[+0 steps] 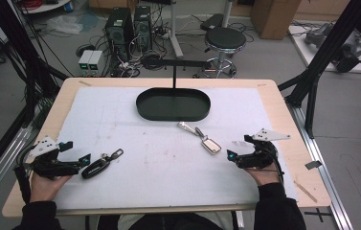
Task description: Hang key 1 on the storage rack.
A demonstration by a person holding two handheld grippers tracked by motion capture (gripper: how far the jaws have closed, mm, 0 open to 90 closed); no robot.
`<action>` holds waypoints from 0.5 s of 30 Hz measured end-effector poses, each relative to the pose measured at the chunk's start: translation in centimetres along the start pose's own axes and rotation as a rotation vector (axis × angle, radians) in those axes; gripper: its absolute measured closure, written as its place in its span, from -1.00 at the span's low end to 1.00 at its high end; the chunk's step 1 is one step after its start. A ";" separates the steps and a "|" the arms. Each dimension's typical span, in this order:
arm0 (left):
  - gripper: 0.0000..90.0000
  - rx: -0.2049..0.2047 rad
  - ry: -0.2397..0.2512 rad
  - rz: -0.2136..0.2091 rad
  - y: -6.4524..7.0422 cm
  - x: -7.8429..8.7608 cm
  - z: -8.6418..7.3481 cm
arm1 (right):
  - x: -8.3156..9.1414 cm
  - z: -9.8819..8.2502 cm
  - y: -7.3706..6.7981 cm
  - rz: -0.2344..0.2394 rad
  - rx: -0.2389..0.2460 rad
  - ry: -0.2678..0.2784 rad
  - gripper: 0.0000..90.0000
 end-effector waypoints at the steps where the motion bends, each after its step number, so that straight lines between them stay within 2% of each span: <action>1: -0.78 -0.002 -0.001 0.000 0.0 0.0 0.0 | 0.0 0.0 0.0 0.000 0.000 0.000 -0.98; 15: -0.78 -0.004 -0.003 -0.006 0.1 0.0 -0.1 | -0.1 -0.2 0.1 0.005 -0.004 -0.012 -0.98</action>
Point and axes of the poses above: each handheld gripper's, and its own axes: x roughly backward along the jaws, z roughly out of its top, y roughly to its right, the point moved 1 cm from there along -x, roughly forward along the jaws, and after that the axes turned 11 degrees about -y, right-handed, at the moved point
